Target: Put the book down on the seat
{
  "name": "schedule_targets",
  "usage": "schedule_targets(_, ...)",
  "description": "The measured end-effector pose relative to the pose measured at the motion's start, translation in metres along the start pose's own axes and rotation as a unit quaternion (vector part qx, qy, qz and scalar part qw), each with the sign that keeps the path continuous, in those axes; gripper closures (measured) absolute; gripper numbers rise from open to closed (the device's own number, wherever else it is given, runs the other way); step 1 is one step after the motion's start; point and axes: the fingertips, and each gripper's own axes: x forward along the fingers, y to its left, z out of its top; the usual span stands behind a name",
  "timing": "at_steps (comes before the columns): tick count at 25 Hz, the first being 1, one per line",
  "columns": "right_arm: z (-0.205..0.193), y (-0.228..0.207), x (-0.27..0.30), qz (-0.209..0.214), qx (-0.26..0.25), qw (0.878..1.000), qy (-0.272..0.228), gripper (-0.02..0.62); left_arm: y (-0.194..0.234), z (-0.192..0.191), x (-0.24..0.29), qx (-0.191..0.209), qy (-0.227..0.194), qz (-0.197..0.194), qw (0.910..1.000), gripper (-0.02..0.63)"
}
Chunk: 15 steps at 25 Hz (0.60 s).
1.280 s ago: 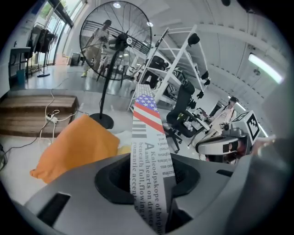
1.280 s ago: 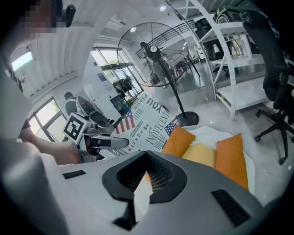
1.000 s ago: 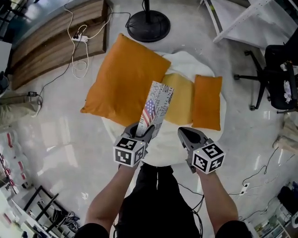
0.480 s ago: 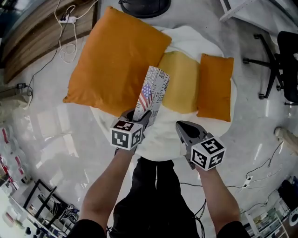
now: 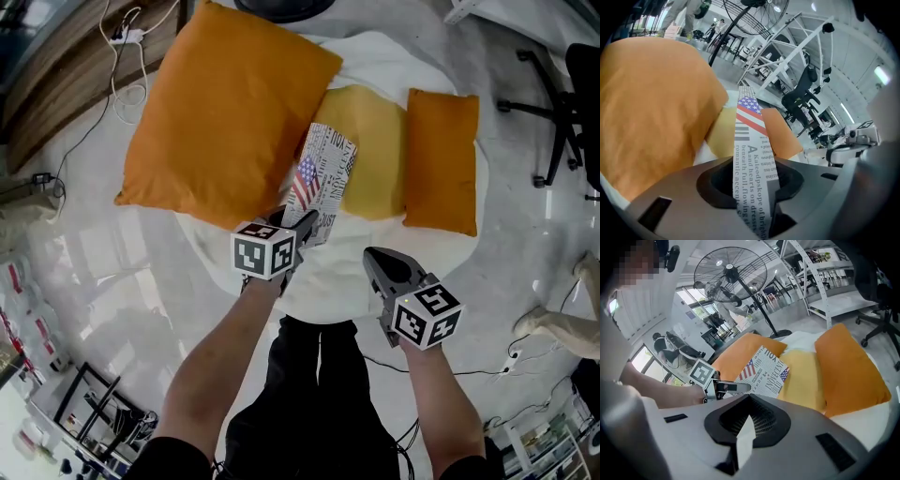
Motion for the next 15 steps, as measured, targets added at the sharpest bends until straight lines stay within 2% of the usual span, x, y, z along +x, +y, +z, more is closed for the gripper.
schedule_targets(5,-0.019,0.004,-0.001,0.006,0.007,1.0,0.005,0.58,0.01,-0.007,0.013,-0.011,0.011,-0.003,0.9999,0.448)
schedule_targets(11,-0.027,0.011,-0.004,0.015,0.006,1.0,0.008,0.58,0.022,-0.004,0.005,0.042,0.017,0.028,0.9986,0.437)
schedule_targets(15,-0.038,0.016,-0.001,0.021,0.005,1.0,0.014,0.58,0.036,0.0,-0.008,0.066,0.008,0.062,0.9959,0.388)
